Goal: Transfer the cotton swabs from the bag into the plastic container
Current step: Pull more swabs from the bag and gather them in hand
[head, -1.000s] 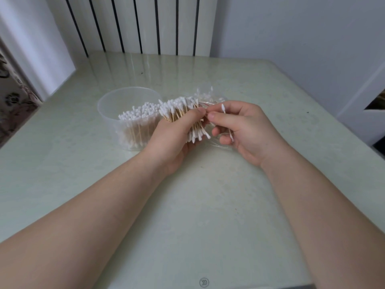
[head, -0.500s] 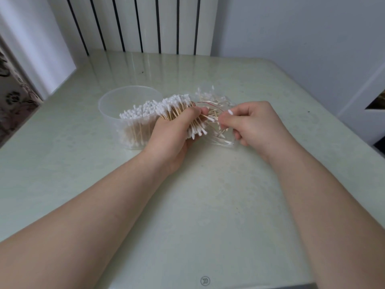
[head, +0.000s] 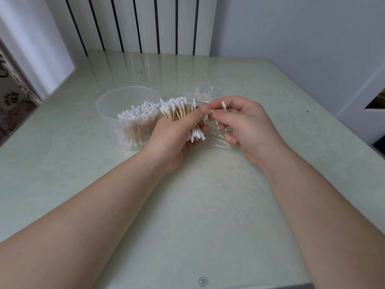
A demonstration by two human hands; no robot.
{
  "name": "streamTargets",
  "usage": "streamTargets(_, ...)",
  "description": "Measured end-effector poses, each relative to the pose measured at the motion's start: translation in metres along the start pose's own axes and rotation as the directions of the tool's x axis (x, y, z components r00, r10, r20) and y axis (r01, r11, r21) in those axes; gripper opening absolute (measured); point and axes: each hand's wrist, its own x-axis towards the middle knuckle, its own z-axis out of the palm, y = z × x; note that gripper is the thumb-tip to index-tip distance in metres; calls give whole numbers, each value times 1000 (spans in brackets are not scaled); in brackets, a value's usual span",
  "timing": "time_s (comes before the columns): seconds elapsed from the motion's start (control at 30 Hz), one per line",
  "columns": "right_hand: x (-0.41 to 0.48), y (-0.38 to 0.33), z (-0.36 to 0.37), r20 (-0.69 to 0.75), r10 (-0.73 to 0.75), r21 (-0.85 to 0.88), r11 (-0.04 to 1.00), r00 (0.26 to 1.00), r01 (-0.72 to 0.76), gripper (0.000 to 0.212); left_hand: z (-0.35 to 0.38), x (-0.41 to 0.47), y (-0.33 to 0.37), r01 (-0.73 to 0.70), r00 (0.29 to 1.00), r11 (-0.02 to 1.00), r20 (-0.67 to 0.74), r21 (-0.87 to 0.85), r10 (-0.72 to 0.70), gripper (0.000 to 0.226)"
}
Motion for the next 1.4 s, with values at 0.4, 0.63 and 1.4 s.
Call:
streamTargets(0.4,-1,6,3,43,-27,-121,992,999,32,5,-1,0,1,-2,999,1000,44,-26,3,8)
streamTargets(0.63,2,-2,1,-31,30,34,999,999,-29,24,-1,1,-2,-9,999,1000,40,23,8,9)
streamTargets(1.4,-2,-10,-32,-205,-237,-860,507,950,-59,20,-2,4,-2,-45,999,993,-24,107,48,15)
